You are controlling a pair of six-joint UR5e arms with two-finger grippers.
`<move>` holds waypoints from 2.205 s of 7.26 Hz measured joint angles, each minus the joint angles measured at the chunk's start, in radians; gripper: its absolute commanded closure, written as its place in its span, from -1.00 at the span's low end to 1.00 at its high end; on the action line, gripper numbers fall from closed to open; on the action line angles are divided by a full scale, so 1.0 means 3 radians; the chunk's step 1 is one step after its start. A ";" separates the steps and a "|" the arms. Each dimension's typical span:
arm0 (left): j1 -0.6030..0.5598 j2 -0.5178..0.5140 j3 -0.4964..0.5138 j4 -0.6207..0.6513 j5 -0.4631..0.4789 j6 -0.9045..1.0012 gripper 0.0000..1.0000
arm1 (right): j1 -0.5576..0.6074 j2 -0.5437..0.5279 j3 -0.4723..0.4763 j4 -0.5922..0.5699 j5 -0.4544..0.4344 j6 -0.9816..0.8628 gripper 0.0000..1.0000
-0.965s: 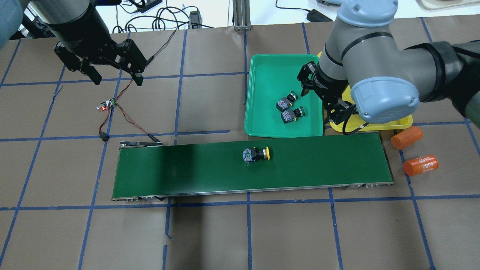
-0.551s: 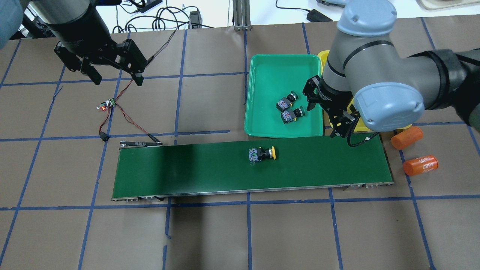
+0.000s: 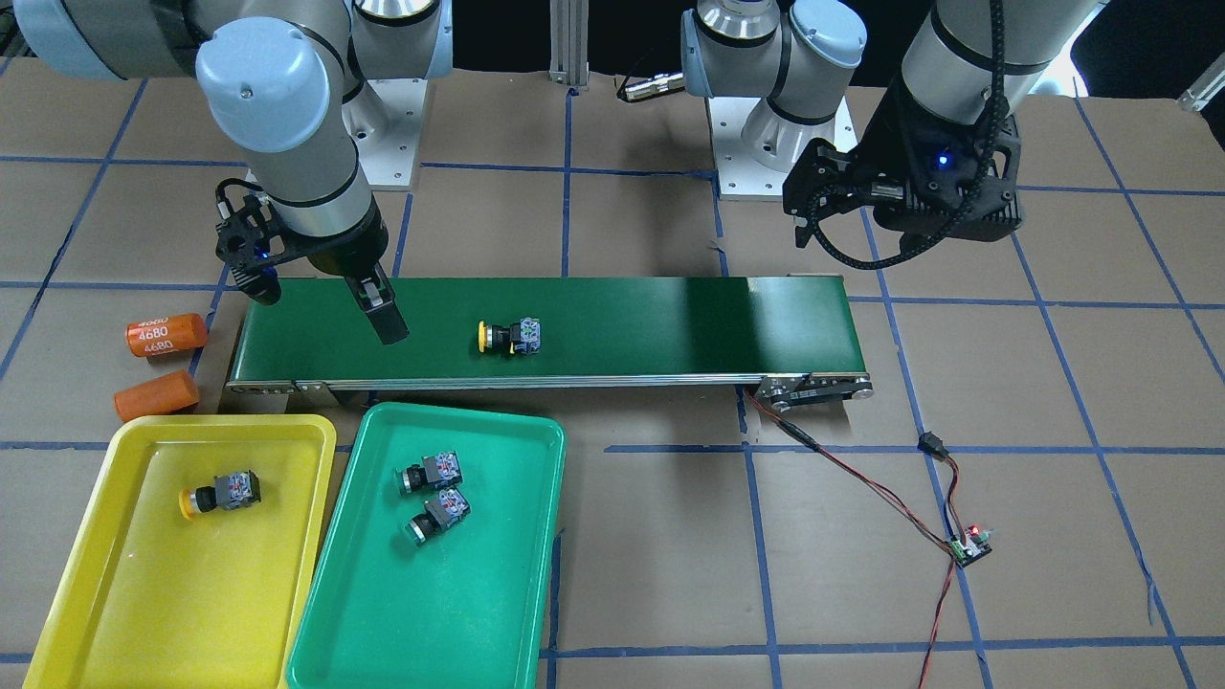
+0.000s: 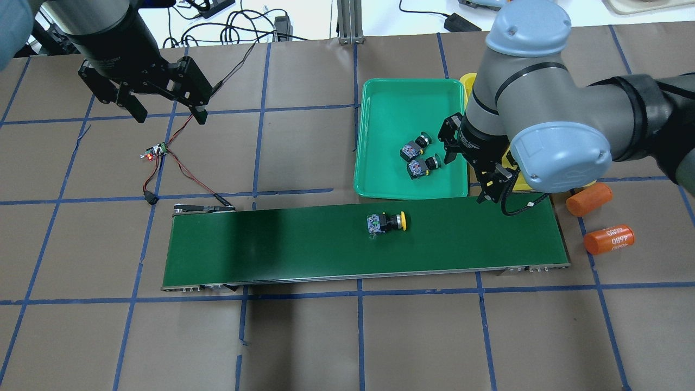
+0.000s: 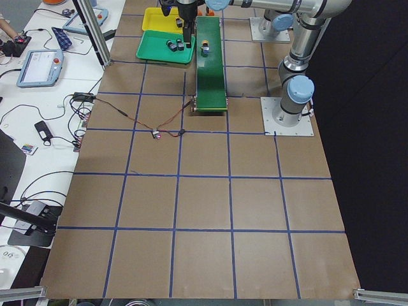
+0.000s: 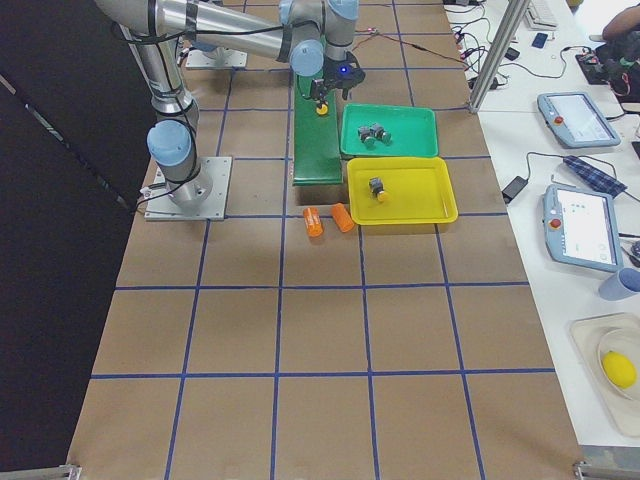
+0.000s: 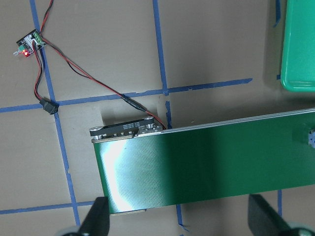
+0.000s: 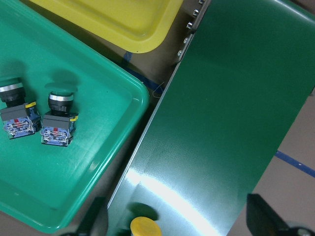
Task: Sort buttons by color to trays
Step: 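Lower the right gripper and close it on the yellow-capped button, then carry the yellow-capped button into the yellow tray and open the right gripper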
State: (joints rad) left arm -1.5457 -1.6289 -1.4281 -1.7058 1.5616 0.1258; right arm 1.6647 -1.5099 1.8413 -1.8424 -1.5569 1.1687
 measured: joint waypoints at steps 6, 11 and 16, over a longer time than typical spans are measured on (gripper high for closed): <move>-0.0001 -0.0002 -0.0003 0.0000 0.0000 0.0000 -1.00 | 0.0025 -0.0013 0.0442 -0.0405 0.0302 0.0209 -1.00; -0.0002 -0.0006 -0.0005 0.0010 0.0000 0.0000 -1.00 | 0.0029 0.0031 0.0684 -0.0767 0.0439 0.0194 -1.00; -0.0005 -0.0038 0.0003 0.0010 -0.0004 -0.0002 -1.00 | 0.0024 0.0255 0.0718 -0.0949 0.0398 0.0183 0.24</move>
State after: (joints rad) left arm -1.5472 -1.6404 -1.4272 -1.7027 1.5603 0.1252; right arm 1.6721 -1.4334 2.0567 -2.1271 -1.4375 1.2236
